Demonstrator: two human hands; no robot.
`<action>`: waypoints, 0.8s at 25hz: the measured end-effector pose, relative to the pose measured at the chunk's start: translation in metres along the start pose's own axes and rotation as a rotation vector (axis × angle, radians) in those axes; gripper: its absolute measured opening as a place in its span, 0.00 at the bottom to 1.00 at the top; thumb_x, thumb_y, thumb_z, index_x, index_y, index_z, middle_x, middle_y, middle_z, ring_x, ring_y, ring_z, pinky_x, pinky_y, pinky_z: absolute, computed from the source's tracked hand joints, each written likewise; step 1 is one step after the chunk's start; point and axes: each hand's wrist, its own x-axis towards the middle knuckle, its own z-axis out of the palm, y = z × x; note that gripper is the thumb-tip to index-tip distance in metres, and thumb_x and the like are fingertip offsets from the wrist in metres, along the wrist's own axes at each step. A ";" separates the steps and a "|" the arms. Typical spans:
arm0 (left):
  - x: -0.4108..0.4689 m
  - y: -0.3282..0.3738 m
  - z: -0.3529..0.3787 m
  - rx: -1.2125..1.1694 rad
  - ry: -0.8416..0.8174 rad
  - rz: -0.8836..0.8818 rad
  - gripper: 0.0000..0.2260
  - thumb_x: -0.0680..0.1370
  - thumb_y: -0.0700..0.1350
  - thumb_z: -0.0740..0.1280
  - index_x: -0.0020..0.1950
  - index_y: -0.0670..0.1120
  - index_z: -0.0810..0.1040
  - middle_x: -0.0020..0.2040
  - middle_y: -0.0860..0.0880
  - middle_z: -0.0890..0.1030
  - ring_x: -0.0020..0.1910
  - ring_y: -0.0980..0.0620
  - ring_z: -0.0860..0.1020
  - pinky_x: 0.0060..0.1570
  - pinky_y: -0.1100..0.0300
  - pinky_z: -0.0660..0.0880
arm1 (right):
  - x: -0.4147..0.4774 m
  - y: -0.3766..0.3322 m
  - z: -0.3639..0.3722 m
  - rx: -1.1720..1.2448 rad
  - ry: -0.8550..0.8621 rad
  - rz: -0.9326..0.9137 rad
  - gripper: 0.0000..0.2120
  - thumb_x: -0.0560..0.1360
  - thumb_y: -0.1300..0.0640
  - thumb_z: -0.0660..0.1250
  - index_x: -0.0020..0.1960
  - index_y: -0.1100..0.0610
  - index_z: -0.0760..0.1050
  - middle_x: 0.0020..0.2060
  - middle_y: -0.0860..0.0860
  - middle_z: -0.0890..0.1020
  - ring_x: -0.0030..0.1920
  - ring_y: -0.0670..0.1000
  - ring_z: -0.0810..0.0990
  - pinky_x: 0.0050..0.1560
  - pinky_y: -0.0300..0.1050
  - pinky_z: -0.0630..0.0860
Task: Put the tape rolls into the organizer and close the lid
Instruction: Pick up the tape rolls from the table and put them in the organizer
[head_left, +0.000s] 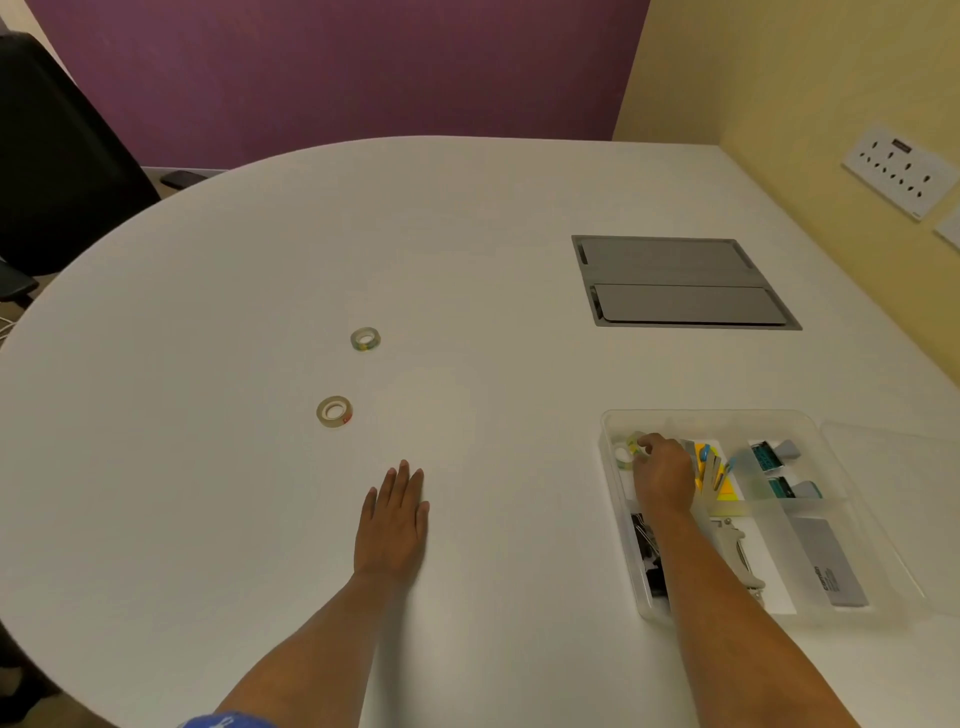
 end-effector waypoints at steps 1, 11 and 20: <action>0.002 -0.002 -0.001 -0.005 -0.004 0.001 0.23 0.83 0.49 0.45 0.78 0.50 0.45 0.79 0.51 0.43 0.78 0.53 0.43 0.77 0.55 0.43 | 0.001 -0.001 0.001 -0.001 0.007 0.007 0.13 0.75 0.71 0.62 0.57 0.67 0.78 0.51 0.66 0.81 0.52 0.64 0.79 0.47 0.53 0.78; 0.006 -0.008 -0.001 -0.013 -0.009 0.020 0.23 0.83 0.50 0.44 0.78 0.51 0.44 0.79 0.52 0.43 0.78 0.53 0.42 0.77 0.55 0.41 | -0.003 -0.012 -0.001 0.091 0.114 0.045 0.12 0.76 0.69 0.63 0.59 0.67 0.75 0.54 0.65 0.80 0.56 0.63 0.77 0.51 0.53 0.77; 0.023 -0.018 -0.010 -0.008 -0.015 -0.011 0.23 0.83 0.50 0.43 0.78 0.51 0.42 0.79 0.51 0.40 0.78 0.53 0.40 0.77 0.55 0.40 | -0.010 -0.080 0.016 0.199 0.221 -0.207 0.11 0.77 0.64 0.64 0.60 0.61 0.76 0.55 0.59 0.79 0.58 0.58 0.75 0.52 0.50 0.76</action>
